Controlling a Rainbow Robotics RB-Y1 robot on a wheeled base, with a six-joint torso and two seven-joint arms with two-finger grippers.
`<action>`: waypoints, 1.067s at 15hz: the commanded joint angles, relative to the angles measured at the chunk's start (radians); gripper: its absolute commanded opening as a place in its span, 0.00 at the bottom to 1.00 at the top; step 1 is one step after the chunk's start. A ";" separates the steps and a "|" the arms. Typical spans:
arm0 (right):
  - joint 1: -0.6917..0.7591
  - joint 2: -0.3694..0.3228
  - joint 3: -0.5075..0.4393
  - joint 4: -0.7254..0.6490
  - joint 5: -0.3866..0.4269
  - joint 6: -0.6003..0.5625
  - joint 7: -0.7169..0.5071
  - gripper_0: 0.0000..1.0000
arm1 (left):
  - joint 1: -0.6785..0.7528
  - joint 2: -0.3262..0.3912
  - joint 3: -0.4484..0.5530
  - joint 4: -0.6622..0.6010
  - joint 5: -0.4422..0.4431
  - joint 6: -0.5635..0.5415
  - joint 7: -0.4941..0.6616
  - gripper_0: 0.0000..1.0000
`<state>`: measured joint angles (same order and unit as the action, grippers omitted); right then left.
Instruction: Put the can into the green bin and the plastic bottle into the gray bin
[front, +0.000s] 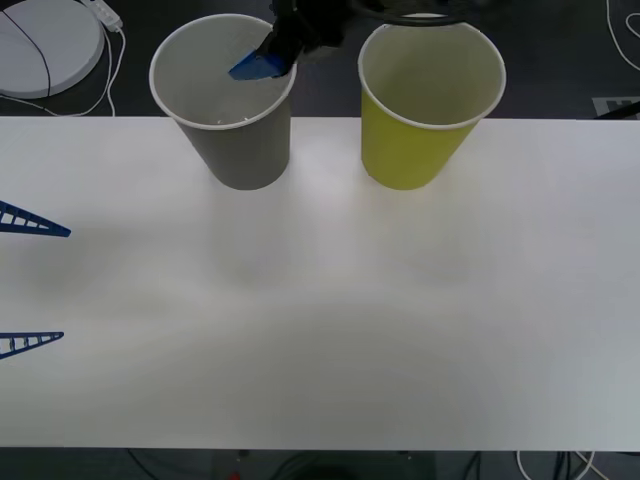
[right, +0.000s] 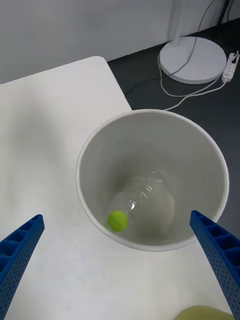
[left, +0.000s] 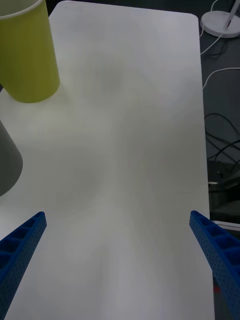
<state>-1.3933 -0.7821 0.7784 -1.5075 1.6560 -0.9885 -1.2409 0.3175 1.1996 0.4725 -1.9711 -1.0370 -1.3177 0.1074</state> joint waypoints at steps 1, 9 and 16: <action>0.082 -0.091 -0.005 -0.085 -0.076 0.067 0.074 1.00 | 0.000 0.000 0.000 0.000 0.000 0.000 0.000 1.00; 0.290 -0.316 -0.011 -0.307 -0.203 0.252 0.205 1.00 | 0.000 0.000 0.000 0.000 0.000 0.000 0.000 1.00; 0.464 -0.448 -0.087 -0.347 -0.512 0.254 0.577 1.00 | 0.000 0.000 0.000 0.000 0.000 0.000 0.000 1.00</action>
<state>-0.9454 -1.2172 0.6951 -1.8543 1.1831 -0.7345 -0.7074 0.3175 1.1996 0.4725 -1.9712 -1.0370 -1.3177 0.1073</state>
